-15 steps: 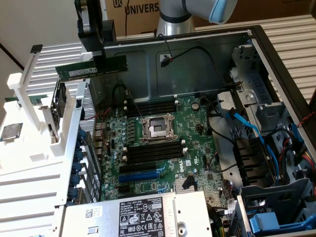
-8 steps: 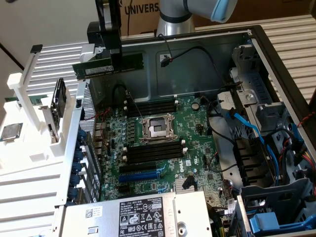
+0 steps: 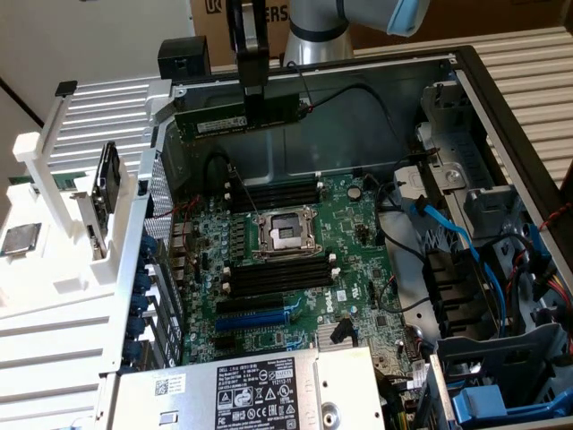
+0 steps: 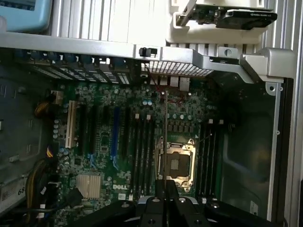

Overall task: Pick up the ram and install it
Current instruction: 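Pick up the ram and move it above insertion slot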

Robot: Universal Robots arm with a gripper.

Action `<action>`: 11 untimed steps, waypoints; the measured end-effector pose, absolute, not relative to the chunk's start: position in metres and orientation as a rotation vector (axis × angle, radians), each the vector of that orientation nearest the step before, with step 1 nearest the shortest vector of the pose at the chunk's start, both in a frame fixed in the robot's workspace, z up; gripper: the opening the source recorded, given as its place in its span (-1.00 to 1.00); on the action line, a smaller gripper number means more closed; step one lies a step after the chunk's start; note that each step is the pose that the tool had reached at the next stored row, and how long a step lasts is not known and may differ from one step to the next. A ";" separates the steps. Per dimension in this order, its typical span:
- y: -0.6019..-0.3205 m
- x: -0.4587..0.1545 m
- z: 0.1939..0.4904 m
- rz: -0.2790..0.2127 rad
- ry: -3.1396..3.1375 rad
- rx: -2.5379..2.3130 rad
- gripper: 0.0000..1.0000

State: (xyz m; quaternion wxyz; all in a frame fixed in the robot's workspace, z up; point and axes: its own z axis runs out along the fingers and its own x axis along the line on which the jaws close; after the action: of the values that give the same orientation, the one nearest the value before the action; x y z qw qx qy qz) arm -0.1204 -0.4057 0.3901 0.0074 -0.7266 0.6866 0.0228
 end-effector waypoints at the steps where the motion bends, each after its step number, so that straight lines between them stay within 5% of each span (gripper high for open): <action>1: -0.406 -0.117 0.389 0.071 2.147 -2.272 -0.75; 11: -0.406 -0.101 0.368 0.071 2.218 -2.200 -0.75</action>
State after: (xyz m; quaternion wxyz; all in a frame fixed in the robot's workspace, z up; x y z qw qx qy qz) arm -0.1015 -0.4056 0.3682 0.0082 -0.7040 0.7098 0.0226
